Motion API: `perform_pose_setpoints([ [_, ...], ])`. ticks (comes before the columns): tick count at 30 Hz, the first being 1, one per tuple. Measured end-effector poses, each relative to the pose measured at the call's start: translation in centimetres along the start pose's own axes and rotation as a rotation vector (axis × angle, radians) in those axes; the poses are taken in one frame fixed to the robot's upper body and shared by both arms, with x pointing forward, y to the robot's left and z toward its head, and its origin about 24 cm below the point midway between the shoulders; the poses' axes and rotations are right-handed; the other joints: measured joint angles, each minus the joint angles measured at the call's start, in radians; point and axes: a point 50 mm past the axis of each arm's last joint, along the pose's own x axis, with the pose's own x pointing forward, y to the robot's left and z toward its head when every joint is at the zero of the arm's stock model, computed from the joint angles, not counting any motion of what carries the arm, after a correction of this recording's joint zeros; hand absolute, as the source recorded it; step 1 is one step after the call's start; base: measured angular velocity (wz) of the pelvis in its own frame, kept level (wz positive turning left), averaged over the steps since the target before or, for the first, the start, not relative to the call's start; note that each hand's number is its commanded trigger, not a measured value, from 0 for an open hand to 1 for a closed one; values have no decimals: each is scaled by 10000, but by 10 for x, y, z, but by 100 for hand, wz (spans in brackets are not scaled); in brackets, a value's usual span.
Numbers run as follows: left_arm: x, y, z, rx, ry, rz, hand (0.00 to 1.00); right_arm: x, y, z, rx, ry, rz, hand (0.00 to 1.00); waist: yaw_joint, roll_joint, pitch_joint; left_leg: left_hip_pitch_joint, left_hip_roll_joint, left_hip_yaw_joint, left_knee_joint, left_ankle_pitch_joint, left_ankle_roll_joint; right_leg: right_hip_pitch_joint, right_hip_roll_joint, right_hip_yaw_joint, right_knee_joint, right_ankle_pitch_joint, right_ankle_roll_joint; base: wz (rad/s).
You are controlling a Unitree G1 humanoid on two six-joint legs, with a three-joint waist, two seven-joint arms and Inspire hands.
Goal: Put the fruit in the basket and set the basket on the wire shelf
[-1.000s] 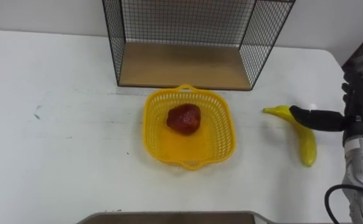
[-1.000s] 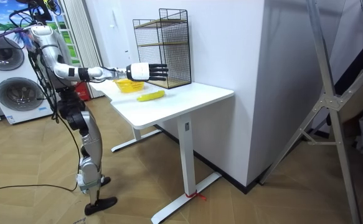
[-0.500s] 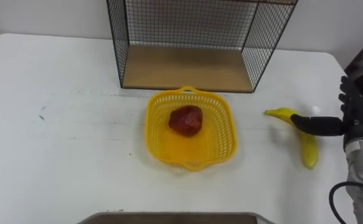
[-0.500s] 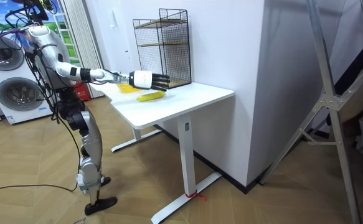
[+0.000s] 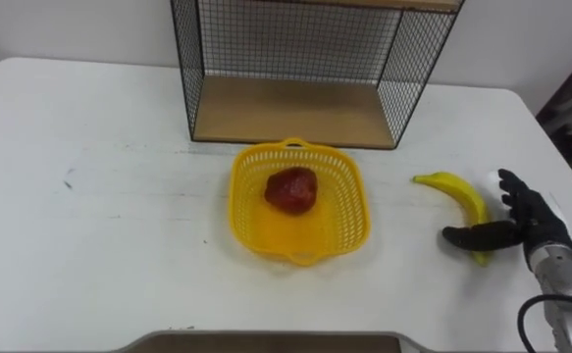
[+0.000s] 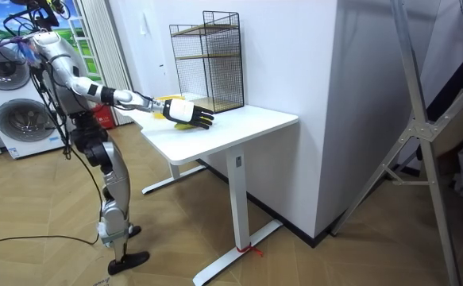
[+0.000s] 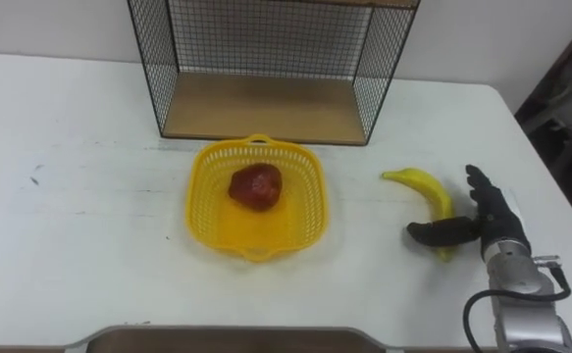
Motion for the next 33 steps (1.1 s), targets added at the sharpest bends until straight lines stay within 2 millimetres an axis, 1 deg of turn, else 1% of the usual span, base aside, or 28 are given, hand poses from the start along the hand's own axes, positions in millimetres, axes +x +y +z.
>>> perform_pose_setpoints([
  [5, 0, 0, 0, 17, 19, -100, 0, 1, 1, -4, -275, 181, 143, 0, 14, -10, -7, 15, -18, -149, 31, -2, 0, 95, 3, -42, -10, 1, -1, 5],
  [11, 0, -2, -6, 56, 315, -168, 0, 2, 2, -12, -367, 447, 128, 0, -25, 33, 7, 25, -15, -367, 185, -16, -23, 261, 10, -263, -13, 15, -23, 10],
  [13, 1, -2, -4, 112, 310, -204, 0, 2, 2, -13, -442, 477, 128, 0, -11, 56, 8, 20, -14, -398, 242, -22, -32, 297, 12, -300, -12, 18, -28, 8],
  [15, 1, -2, -3, 119, 302, -199, 0, 2, 2, -15, -516, 550, 123, 23, 8, 82, 13, -44, -14, -492, 363, -45, -55, 269, 15, -369, -7, 22, -34, 9],
  [16, 1, -2, -3, 118, 294, -198, 0, 1, 2, -15, -518, 571, 108, 70, 36, 85, 11, -45, -14, -495, 363, -45, -56, 244, 16, -369, -5, 22, -34, 4],
  [17, 1, -2, -2, 115, 273, -192, 0, 1, 1, -16, -524, 609, 59, 100, 96, 86, 11, -45, -14, -495, 362, -47, -60, 243, 23, -366, -6, 27, -42, 0],
  [20, 2, -1, 2, 111, 192, -147, 0, 1, 0, -18, -629, 679, -237, 100, 194, 84, 11, -46, -13, -495, 364, -44, -66, 242, 30, -366, -8, 33, -53, 0],
  [23, 2, -1, 3, 209, 155, -134, 0, 1, -3, -18, -1425, 722, -472, 100, 243, 85, 9, -35, -10, -493, 365, -40, -69, 250, 37, -365, -10, 34, -55, 0],
  [31, 2, 1, 6, 303, 73, -100, 0, 2, -16, -20, -2542, 959, -1272, 100, 260, 95, -2, 12, 19, -512, 289, -43, -76, 288, 68, -418, -22, 34, -54, 1],
  [33, 3, 2, 9, 320, 7, -28, 0, 1, -17, -23, -2640, 1110, -1415, 100, 245, 54, -9, 32, 20, -523, 277, -43, -77, 383, 65, -526, -32, 34, -54, 8],
])
